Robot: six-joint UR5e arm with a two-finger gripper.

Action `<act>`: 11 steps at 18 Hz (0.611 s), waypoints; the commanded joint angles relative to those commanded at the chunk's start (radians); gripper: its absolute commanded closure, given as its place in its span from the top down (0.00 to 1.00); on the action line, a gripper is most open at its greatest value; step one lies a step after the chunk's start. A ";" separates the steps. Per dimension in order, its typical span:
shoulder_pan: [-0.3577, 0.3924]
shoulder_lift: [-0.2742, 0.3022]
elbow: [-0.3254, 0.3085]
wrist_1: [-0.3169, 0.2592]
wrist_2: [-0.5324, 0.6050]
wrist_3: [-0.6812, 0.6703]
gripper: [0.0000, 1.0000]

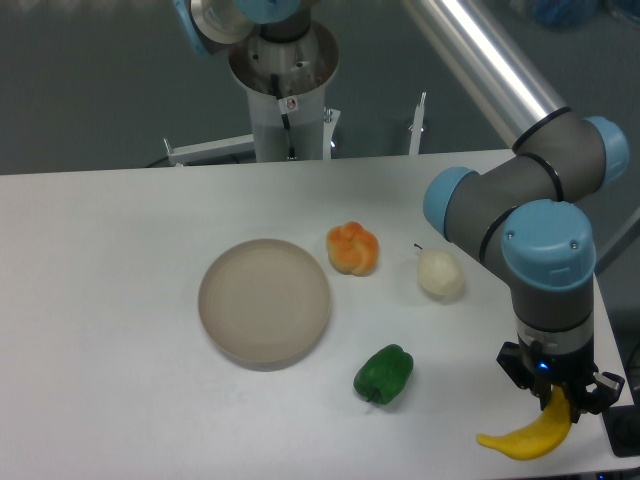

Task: Place bananas on a plate
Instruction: 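Lift the yellow banana with the gripper and move toward the plate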

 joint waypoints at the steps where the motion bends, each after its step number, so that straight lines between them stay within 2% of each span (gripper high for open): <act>1: 0.000 0.002 -0.003 0.000 0.000 0.000 0.33; 4: 0.000 0.011 -0.011 0.000 0.000 -0.002 0.34; 11: 0.002 0.078 -0.093 -0.006 -0.005 -0.002 0.34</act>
